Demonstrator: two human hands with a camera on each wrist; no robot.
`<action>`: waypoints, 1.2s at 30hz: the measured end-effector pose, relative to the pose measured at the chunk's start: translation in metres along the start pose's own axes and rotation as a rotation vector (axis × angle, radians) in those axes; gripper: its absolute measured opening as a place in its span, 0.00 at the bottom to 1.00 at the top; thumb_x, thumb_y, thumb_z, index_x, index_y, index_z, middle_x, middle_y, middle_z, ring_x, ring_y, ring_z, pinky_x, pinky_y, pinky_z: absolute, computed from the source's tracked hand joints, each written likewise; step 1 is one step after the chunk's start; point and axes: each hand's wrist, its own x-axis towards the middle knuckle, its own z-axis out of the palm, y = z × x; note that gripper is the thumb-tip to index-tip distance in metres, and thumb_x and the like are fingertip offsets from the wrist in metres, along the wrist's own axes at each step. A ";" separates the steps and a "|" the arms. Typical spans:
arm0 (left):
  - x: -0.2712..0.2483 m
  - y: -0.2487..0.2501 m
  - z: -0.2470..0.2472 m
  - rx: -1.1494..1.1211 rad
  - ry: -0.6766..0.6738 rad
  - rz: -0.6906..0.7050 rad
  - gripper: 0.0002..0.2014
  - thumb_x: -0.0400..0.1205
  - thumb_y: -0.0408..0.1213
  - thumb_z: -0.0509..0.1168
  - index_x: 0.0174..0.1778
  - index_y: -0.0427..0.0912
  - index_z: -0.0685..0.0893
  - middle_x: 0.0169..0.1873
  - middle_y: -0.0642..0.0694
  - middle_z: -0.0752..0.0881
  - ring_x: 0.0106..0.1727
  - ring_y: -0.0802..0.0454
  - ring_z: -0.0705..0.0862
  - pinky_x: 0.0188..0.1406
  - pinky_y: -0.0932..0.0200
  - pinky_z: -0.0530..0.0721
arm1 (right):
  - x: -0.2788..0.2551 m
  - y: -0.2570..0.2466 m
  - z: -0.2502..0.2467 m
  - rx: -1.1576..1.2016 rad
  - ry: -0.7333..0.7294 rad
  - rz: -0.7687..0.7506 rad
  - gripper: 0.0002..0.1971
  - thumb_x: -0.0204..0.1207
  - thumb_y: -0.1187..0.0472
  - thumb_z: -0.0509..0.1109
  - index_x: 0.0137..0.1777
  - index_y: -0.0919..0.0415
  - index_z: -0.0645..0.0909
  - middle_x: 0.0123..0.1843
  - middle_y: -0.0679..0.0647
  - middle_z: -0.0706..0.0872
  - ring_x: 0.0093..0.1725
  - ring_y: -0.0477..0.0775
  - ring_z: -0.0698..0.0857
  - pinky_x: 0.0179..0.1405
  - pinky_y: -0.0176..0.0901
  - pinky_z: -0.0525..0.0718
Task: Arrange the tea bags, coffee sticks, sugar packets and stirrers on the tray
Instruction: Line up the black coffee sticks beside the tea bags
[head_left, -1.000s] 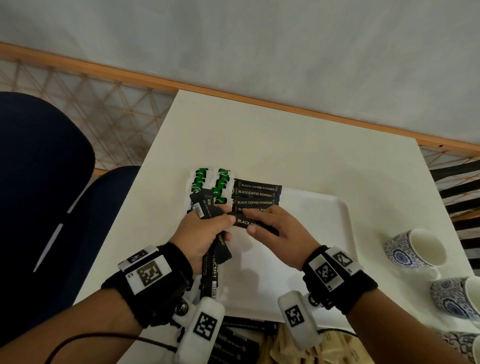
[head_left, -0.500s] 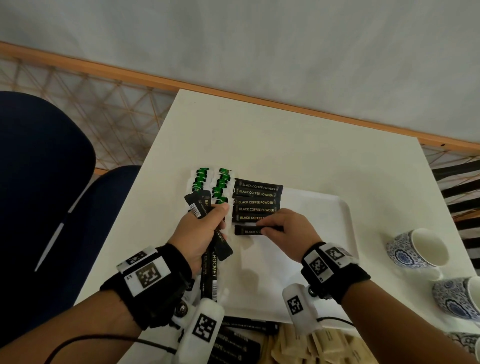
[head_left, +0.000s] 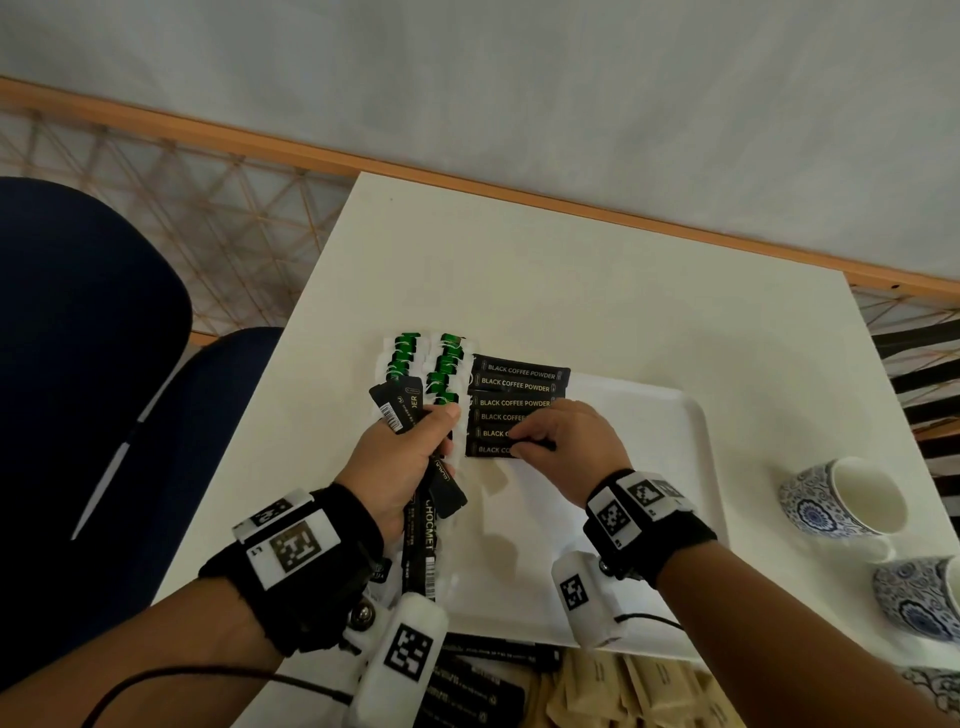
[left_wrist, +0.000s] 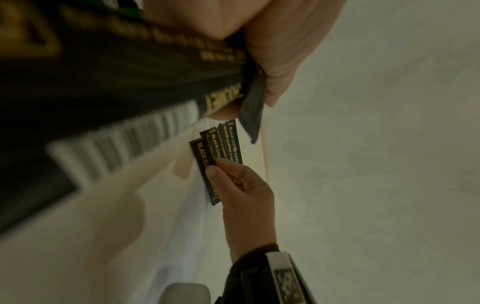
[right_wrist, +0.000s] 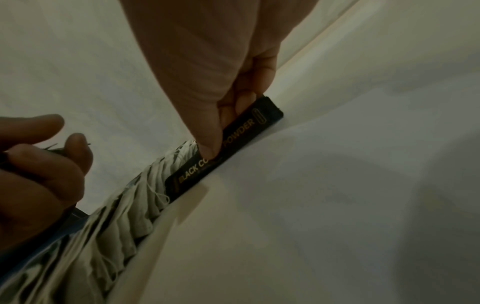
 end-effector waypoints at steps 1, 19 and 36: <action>0.000 0.000 0.000 0.003 0.000 0.001 0.06 0.81 0.39 0.68 0.46 0.39 0.82 0.26 0.46 0.78 0.21 0.56 0.75 0.21 0.65 0.79 | 0.000 0.000 0.001 0.000 -0.005 0.004 0.07 0.72 0.54 0.75 0.49 0.48 0.89 0.38 0.41 0.77 0.47 0.48 0.78 0.54 0.43 0.78; 0.004 -0.005 0.002 0.017 -0.029 0.002 0.06 0.81 0.41 0.68 0.44 0.41 0.82 0.27 0.47 0.79 0.23 0.53 0.75 0.25 0.61 0.80 | -0.020 0.010 -0.008 0.283 0.000 0.306 0.36 0.68 0.66 0.72 0.75 0.49 0.63 0.59 0.48 0.71 0.47 0.38 0.77 0.49 0.34 0.77; -0.023 0.002 0.014 0.092 -0.154 0.031 0.14 0.80 0.48 0.67 0.33 0.43 0.81 0.20 0.53 0.82 0.22 0.53 0.81 0.22 0.59 0.79 | -0.047 -0.073 -0.028 0.701 -0.347 0.151 0.18 0.70 0.51 0.78 0.57 0.48 0.77 0.40 0.53 0.91 0.38 0.51 0.90 0.37 0.40 0.82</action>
